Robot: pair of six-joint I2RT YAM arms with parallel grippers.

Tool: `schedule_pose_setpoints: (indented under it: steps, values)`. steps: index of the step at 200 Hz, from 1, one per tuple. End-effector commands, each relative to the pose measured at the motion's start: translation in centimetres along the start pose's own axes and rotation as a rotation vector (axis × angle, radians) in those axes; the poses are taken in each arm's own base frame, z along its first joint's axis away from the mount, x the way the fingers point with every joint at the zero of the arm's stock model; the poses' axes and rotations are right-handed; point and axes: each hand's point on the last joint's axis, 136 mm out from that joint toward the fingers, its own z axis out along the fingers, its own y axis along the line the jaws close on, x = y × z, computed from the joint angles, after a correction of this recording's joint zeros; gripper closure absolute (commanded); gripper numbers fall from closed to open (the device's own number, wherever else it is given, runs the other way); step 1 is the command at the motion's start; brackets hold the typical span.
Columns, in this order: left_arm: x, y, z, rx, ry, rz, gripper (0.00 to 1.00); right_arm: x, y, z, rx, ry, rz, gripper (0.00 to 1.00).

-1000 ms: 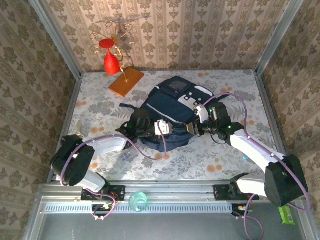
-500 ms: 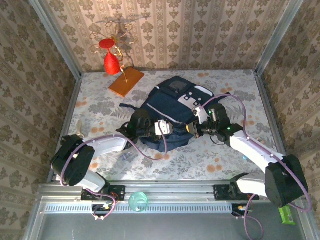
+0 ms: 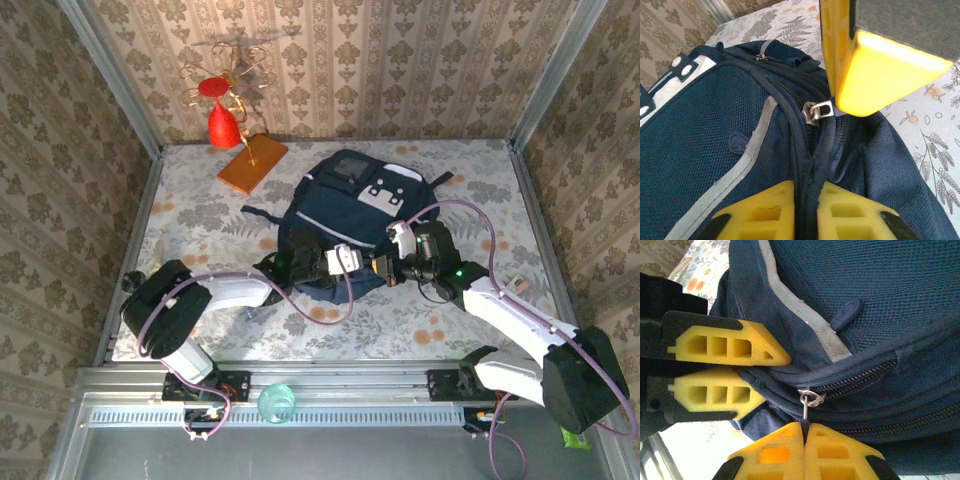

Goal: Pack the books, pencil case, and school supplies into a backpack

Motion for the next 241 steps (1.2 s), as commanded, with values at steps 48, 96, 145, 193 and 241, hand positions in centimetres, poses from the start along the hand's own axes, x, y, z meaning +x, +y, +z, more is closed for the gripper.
schedule_pose_setpoints:
  steps: [48, 96, 145, 193, 241]
  values:
    - [-2.8, 2.3, -4.6, -0.05, -0.085, -0.201, 0.42, 0.1, 0.5, -0.9, -0.055, -0.004, 0.015, 1.0]
    - [1.2, 10.7, -7.9, -0.295, 0.054, -0.74, 0.36, -0.2, 0.1, -1.1, -0.038, -0.014, 0.014, 1.0]
    - [6.2, 15.1, -8.2, -0.431, 0.246, -1.028, 0.36, 0.0, -0.6, -1.1, 0.002, -0.013, 0.024, 1.0]
    - [9.1, 14.3, -5.5, -0.293, 0.283, -1.27, 0.47, -0.7, -1.0, -1.3, 0.043, -0.01, 0.018, 1.0]
    - [9.1, 13.0, -4.0, -0.207, 0.183, -1.397, 0.8, -0.7, -0.5, -1.7, 0.054, 0.023, 0.035, 1.0]
